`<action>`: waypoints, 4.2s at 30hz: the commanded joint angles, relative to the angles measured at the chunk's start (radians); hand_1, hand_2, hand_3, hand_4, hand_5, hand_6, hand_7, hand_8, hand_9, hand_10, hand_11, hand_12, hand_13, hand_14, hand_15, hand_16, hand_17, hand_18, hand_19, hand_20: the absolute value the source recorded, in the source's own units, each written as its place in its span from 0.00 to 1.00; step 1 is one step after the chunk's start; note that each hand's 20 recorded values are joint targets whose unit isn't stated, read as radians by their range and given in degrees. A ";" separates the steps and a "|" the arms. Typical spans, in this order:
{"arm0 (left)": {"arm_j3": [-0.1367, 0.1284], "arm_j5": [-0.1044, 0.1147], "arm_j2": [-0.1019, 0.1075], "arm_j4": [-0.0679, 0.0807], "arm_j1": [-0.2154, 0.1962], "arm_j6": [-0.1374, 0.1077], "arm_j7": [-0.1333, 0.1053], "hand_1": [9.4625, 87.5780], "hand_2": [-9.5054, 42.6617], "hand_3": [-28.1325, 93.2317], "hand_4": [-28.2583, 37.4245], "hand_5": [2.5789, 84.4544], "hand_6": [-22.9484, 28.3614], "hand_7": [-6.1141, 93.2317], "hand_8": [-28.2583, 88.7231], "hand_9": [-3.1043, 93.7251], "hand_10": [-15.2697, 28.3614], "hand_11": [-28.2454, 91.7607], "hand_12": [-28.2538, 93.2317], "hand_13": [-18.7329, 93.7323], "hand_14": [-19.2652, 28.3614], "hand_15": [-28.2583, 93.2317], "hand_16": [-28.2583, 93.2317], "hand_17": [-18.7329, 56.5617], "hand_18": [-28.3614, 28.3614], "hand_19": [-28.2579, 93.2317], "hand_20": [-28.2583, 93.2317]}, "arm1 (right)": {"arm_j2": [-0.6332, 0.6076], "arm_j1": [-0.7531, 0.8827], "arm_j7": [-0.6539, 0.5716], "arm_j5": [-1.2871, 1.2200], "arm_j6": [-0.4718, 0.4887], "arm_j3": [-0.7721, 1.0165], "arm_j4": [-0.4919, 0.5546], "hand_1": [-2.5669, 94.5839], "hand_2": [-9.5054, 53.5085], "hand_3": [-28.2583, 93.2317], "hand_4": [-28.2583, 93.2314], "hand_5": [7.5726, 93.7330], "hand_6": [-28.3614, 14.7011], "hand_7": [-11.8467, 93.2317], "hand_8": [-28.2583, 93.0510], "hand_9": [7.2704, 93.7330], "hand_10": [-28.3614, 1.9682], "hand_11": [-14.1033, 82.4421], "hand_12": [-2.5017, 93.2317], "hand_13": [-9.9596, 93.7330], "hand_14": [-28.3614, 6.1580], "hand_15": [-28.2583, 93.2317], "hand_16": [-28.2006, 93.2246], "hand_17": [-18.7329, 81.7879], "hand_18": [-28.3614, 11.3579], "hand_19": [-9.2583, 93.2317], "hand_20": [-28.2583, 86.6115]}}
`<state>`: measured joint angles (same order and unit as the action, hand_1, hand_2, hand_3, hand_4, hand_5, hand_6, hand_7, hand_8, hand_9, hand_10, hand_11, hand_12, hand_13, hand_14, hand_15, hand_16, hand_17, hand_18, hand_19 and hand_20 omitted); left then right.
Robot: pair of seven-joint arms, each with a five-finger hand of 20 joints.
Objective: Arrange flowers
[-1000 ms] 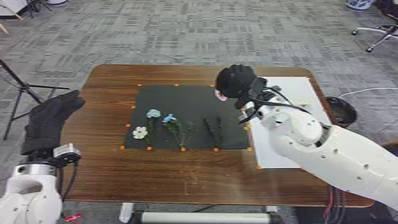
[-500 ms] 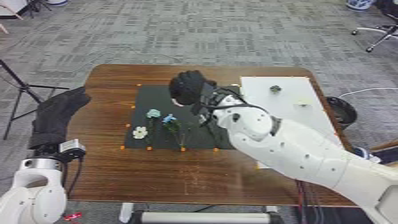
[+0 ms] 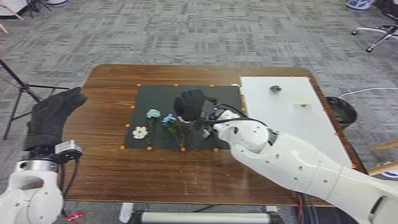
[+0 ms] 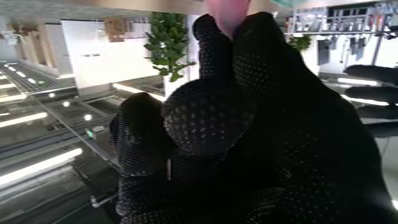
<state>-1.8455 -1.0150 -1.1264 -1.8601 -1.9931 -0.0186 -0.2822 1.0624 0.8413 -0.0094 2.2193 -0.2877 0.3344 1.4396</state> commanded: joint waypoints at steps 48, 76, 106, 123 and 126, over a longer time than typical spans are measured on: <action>0.019 -0.002 0.005 -0.004 0.010 -0.010 0.010 0.20 0.14 0.82 0.04 0.65 0.39 0.24 0.16 0.54 0.67 0.41 0.33 0.49 0.77 0.41 0.25 0.28 0.76 0.34 0.38 | -0.143 -0.033 -0.137 -0.231 0.302 0.152 0.282 0.40 0.00 0.76 0.09 0.59 0.76 0.25 0.15 0.67 0.46 0.28 0.22 0.92 0.72 0.71 0.48 0.73 0.30 1.00 0.67; -0.012 -0.007 -0.006 -0.014 -0.021 -0.003 0.008 0.20 0.14 0.81 0.04 0.65 0.39 0.24 0.16 0.55 0.67 0.41 0.33 0.49 0.77 0.41 0.25 0.28 0.75 0.34 0.38 | -0.330 0.368 -0.387 0.013 0.627 0.798 0.151 0.29 0.00 0.75 0.08 0.28 0.56 0.13 0.21 0.30 0.30 0.17 0.19 0.81 0.56 0.75 0.44 0.65 0.21 0.95 0.69; -0.020 -0.006 -0.018 -0.025 -0.037 -0.008 -0.002 0.20 0.14 0.81 0.04 0.64 0.40 0.23 0.16 0.54 0.67 0.41 0.33 0.49 0.77 0.41 0.25 0.28 0.76 0.34 0.38 | -0.412 0.362 -0.355 0.072 0.013 0.669 0.130 0.64 0.00 0.71 0.09 0.82 0.69 0.31 0.29 0.92 0.62 0.25 0.33 0.97 0.76 0.74 0.46 0.79 0.31 1.00 0.72; -0.011 -0.003 -0.008 -0.023 -0.028 -0.019 -0.002 0.20 0.14 0.81 0.04 0.64 0.41 0.23 0.16 0.54 0.67 0.41 0.33 0.49 0.77 0.41 0.25 0.28 0.76 0.34 0.38 | -0.371 0.064 -0.186 -0.124 0.034 0.316 0.280 0.63 0.00 0.72 0.09 0.84 0.69 0.30 0.29 0.93 0.59 0.23 0.34 0.97 0.77 0.74 0.47 0.79 0.33 1.00 0.73; -0.007 -0.004 -0.006 -0.022 -0.023 -0.019 -0.001 0.20 0.14 0.82 0.04 0.64 0.41 0.23 0.16 0.54 0.67 0.41 0.33 0.49 0.77 0.41 0.25 0.28 0.76 0.34 0.38 | -0.338 -0.017 -0.155 -0.133 0.034 0.191 0.270 0.63 0.00 0.71 0.09 0.84 0.70 0.29 0.29 0.93 0.59 0.23 0.34 0.97 0.77 0.74 0.48 0.79 0.33 1.00 0.73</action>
<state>-1.8599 -1.0198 -1.1371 -1.8773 -2.0239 -0.0318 -0.2815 0.6356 0.9665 -0.2178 2.0851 -0.2843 0.7031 1.6920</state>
